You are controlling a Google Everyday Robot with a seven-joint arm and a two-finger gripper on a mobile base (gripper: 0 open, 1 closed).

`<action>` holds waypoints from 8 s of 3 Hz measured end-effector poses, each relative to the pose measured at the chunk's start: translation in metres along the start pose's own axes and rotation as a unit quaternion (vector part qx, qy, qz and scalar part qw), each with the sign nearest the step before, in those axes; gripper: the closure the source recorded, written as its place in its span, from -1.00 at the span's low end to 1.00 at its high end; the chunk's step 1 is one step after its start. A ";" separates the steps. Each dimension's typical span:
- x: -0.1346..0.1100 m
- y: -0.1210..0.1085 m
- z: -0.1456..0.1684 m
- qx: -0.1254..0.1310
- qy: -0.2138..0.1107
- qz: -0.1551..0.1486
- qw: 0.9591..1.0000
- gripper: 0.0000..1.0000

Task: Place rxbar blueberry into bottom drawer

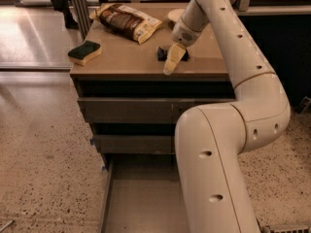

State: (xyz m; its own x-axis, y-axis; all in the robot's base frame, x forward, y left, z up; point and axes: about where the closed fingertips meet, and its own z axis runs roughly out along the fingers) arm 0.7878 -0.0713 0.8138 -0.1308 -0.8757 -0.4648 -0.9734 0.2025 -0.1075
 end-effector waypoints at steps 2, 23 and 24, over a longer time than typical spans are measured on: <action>0.000 0.000 0.003 -0.003 -0.005 0.012 1.000 -0.72; -0.037 0.260 -0.056 -0.189 -0.197 -0.171 0.947 1.00; -0.014 0.273 -0.016 -0.205 -0.195 -0.160 0.946 1.00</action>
Offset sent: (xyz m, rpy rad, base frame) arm 0.0002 0.0006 -0.0023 0.0126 0.0125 -0.0146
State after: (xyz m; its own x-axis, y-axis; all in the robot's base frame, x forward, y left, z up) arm 0.5206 -0.0104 0.8056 0.1846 -0.6194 -0.7631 -0.9530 -0.3027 0.0152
